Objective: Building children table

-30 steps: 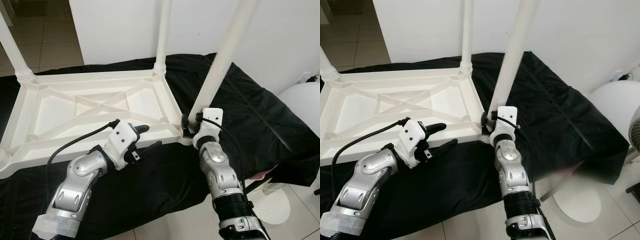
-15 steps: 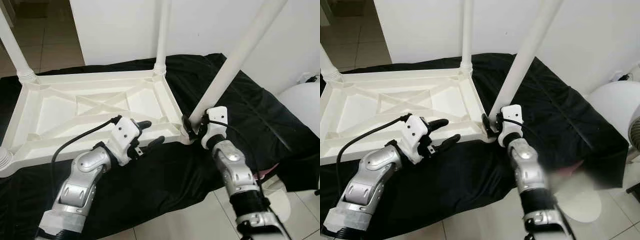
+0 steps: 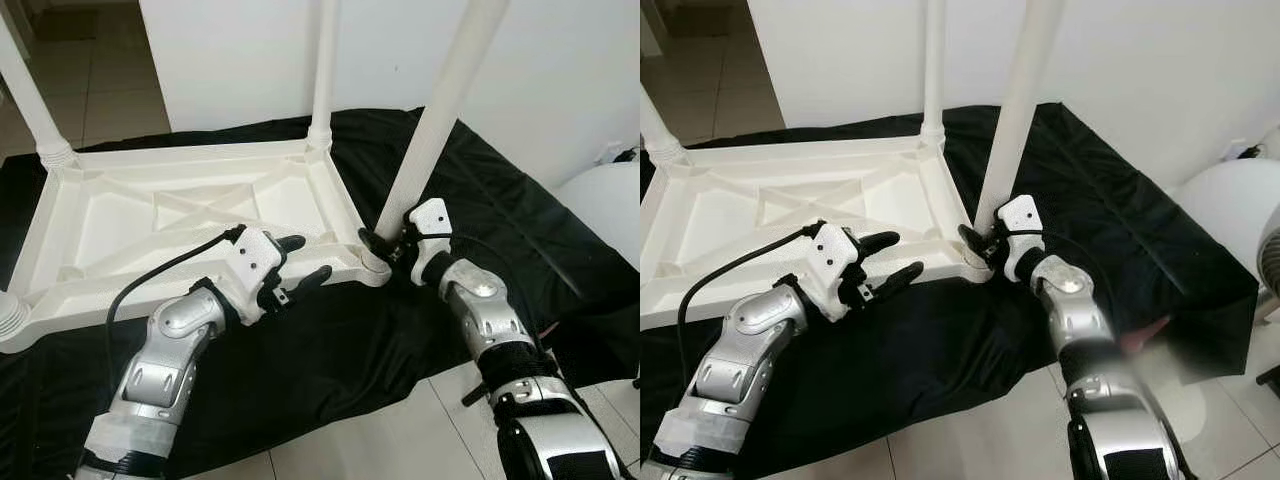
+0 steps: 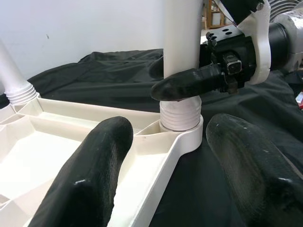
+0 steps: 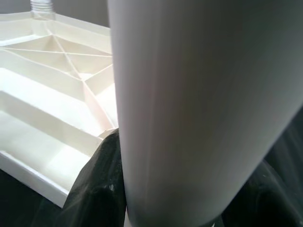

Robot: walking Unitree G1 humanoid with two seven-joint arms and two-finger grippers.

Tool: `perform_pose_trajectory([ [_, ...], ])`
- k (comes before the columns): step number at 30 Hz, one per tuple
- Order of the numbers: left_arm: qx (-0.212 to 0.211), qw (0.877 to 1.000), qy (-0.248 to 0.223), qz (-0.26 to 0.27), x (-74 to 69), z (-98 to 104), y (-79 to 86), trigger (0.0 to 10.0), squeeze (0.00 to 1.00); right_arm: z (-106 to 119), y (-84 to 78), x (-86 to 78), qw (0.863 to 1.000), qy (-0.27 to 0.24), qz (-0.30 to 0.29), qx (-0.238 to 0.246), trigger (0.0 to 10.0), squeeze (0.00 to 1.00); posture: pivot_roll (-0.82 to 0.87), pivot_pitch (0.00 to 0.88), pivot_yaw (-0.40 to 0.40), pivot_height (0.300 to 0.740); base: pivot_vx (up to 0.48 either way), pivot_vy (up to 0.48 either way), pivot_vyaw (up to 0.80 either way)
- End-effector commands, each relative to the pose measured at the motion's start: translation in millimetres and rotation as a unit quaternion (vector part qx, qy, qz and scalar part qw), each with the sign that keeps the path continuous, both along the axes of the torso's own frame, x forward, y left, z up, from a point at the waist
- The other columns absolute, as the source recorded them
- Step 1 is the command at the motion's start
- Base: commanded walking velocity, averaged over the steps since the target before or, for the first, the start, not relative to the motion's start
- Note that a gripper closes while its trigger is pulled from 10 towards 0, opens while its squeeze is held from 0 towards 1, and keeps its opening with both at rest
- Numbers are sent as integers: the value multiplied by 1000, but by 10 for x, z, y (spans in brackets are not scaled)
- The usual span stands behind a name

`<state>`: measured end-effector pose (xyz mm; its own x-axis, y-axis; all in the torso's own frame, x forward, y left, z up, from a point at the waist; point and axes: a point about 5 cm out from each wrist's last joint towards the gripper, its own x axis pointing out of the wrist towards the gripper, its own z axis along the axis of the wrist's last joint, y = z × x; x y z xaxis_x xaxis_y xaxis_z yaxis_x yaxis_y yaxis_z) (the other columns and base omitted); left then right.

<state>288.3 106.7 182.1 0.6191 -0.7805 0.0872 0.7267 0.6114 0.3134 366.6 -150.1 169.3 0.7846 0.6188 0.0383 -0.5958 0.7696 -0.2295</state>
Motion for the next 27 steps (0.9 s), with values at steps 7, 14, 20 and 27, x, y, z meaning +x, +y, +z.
perform_pose_trajectory([
  [7,-16,998,-12,67,41,25,72,10000,0,-93,-76,22,999,35,0,14,2471,0,-13,57,-29,740,0,0,0],
  [14,-14,998,-11,64,30,14,72,10000,0,-201,-80,23,996,78,8,42,10000,0,-18,62,-25,740,0,0,0],
  [20,-14,998,-11,61,47,19,53,10000,0,-239,-107,58,992,115,-5,49,10000,0,-26,64,-18,740,0,0,0],
  [27,-14,998,-11,58,48,22,37,10000,0,-210,-84,111,988,141,-13,58,10000,0,-25,65,-17,740,0,0,0],
])
